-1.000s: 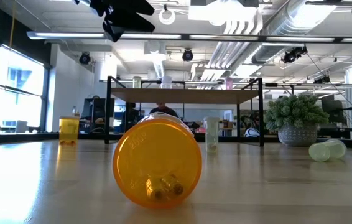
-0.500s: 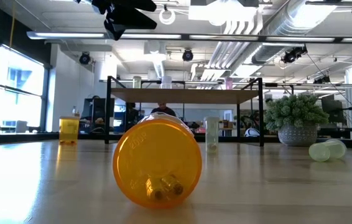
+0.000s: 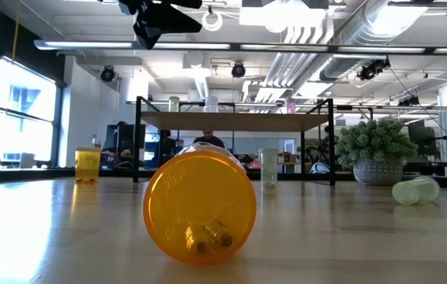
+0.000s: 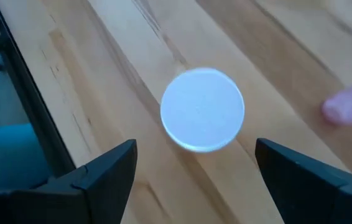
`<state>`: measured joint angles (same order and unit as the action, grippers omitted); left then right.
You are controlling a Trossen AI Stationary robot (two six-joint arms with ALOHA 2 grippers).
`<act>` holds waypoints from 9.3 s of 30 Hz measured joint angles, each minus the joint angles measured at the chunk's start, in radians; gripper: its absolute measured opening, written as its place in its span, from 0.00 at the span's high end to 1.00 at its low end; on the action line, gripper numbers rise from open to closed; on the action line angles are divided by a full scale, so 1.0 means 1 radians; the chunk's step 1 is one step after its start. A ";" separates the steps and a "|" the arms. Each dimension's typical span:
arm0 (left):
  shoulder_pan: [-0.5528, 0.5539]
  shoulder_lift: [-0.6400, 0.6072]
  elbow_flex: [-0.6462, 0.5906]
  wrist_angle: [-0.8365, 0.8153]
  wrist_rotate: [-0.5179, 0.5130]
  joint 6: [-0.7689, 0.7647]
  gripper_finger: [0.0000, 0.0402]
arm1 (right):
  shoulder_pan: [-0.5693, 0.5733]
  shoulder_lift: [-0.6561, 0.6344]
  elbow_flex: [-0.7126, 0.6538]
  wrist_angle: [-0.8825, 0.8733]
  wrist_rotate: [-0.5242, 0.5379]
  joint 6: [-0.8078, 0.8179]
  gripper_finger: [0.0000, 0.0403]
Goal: Pick and place medicine bottles onto shelf by color
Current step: Put the bottom right orange pill bottle on the shelf, then put the top yellow pill bottle aligned with the other yellow pill bottle on the shelf
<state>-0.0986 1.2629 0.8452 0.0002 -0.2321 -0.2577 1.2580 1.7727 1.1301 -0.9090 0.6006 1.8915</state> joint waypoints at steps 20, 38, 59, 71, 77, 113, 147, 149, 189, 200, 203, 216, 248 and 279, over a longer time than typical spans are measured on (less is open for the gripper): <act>0.000 0.000 0.000 -0.003 0.000 -0.001 0.51 | -0.030 0.093 0.000 -0.040 0.107 -0.015 0.31; 0.001 0.000 0.000 -0.003 -0.018 0.013 0.51 | -0.037 0.093 0.000 -0.032 0.108 -0.006 0.49; 0.224 0.000 0.000 -0.007 0.116 0.105 0.51 | -0.327 0.016 0.000 0.106 0.158 -0.353 0.51; 0.283 0.000 0.000 -0.095 0.119 0.139 0.51 | -0.645 -0.158 0.000 0.206 0.175 -0.774 0.51; 0.304 0.000 0.000 -0.099 0.119 0.167 0.51 | -0.821 -0.255 0.000 0.278 0.165 -1.015 0.51; 0.334 0.000 0.000 -0.162 0.113 0.209 0.51 | -1.671 -0.356 0.151 0.638 -0.294 -1.805 0.51; 0.334 0.000 0.000 -0.161 0.109 0.209 0.51 | -1.812 0.010 0.523 0.236 -0.557 -1.768 0.51; 0.334 0.000 0.000 -0.161 0.109 0.209 0.51 | -1.812 0.018 0.522 0.229 -0.557 -1.768 0.51; 0.335 0.000 0.000 -0.169 0.109 0.209 0.51 | -1.814 0.041 0.529 0.184 -0.530 -1.777 0.35; 0.334 0.000 0.000 -0.131 0.091 0.225 0.51 | -1.814 0.040 0.650 0.073 -0.530 -1.850 0.35; 0.335 -0.012 0.005 -0.076 0.090 0.259 0.51 | -1.811 0.035 0.670 0.052 -0.530 -1.872 0.35; 0.335 -0.131 0.096 -0.079 0.102 0.296 0.51 | -1.728 -0.078 0.675 -0.013 -0.530 -1.919 0.35; 0.323 -0.281 0.095 -0.313 0.116 0.243 0.51 | -1.199 -0.144 0.387 0.170 -0.444 -1.749 0.35; -0.202 -0.261 -0.181 -0.141 -0.047 -0.002 0.51 | -0.816 -0.144 -0.007 0.368 0.078 -1.143 0.35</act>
<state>-0.3001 1.0016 0.6638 -0.1410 -0.2793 -0.2596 0.4423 1.6291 1.1230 -0.5410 0.6783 0.7482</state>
